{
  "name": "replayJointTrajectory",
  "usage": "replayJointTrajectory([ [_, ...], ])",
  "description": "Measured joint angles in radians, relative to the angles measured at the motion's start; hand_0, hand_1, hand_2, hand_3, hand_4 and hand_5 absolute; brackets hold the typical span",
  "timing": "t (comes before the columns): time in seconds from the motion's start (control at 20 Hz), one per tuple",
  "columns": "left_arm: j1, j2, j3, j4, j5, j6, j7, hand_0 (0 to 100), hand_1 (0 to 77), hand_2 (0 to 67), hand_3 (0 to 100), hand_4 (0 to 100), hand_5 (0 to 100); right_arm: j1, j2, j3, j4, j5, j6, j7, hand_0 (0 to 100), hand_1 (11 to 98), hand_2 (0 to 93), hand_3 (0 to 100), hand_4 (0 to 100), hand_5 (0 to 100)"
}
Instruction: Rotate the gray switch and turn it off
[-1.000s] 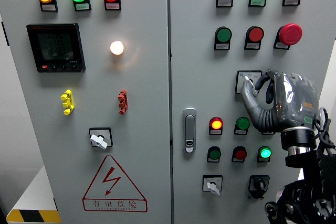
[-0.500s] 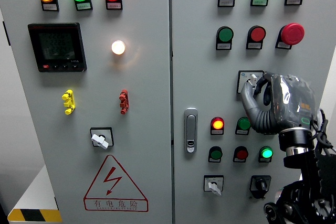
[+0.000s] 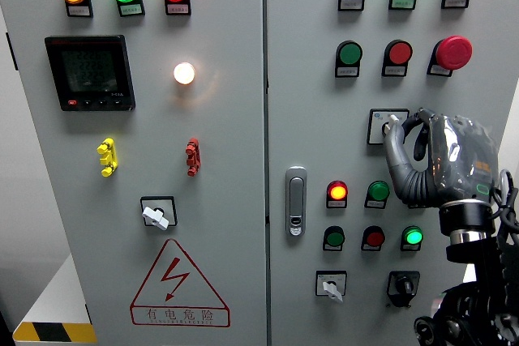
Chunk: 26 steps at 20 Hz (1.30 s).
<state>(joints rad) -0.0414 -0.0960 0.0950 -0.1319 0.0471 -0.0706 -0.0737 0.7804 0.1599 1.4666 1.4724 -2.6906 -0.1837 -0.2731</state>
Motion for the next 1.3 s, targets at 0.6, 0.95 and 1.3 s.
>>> replayJointTrajectory([
  [0.6, 0.0, 0.001, 0.0, 0.0, -0.001, 0.0, 0.0, 89, 0.0, 13.3, 19, 8, 11, -0.1, -0.0076, 0.023, 0.136, -0.026, 0.001, 0.013, 0, 37.7, 24.7, 43, 35, 67],
  [0.95, 0.0, 0.001, 0.0, 0.0, 0.0, 0.0, 0.0, 88, 0.0, 13.3, 19, 8, 11, -0.174, -0.0053, 0.047, 0.221, -0.046, -0.002, 0.091, 0, 37.4, 17.7, 29, 19, 35],
  [1.3, 0.0, 0.001, 0.0, 0.0, -0.001, 0.0, 0.0, 88, 0.0, 13.3, 19, 8, 11, -0.248, -0.0066, 0.09, 0.306, -0.054, 0.005, 0.198, 0, 37.4, 16.0, 23, 13, 28],
])
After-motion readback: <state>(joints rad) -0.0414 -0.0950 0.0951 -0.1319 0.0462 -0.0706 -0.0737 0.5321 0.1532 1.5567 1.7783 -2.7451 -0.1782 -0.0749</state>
